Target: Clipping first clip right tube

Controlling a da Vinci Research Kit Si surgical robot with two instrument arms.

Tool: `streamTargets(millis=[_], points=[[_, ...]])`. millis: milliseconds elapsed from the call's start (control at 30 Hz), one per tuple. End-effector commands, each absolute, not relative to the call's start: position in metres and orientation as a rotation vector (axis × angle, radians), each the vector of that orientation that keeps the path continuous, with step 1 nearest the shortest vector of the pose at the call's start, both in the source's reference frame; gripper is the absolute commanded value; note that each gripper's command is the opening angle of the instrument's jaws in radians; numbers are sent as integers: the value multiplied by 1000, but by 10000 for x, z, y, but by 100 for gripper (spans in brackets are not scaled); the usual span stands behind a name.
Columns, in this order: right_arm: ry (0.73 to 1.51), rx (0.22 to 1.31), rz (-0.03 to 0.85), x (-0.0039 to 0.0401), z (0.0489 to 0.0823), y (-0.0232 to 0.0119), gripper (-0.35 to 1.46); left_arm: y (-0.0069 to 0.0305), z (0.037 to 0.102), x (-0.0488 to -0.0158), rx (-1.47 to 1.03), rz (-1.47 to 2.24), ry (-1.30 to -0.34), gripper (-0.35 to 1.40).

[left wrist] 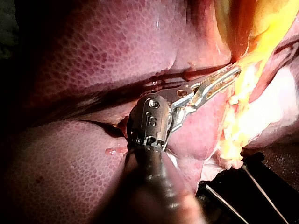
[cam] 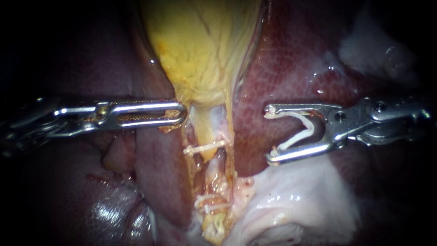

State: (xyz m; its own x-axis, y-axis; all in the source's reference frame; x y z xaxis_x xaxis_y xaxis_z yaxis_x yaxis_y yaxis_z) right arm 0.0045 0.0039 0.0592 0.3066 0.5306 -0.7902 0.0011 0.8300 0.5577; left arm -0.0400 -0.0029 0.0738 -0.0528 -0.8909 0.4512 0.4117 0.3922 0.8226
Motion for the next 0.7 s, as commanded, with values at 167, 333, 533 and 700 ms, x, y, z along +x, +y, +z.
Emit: streamTargets(millis=[167,333,533,700], points=[[1222,514,368,46,593,38,60,-19,722,-387,540,-1138,-1190,-35],[1223,517,364,48,595,37,60,0,689,-353,530,-1174,-1202,-35],[1226,532,350,57,607,26,60,4,674,-328,517,-1186,-1212,-35],[1159,598,370,72,644,1,60,2,676,-327,516,-1185,-1212,-35]])
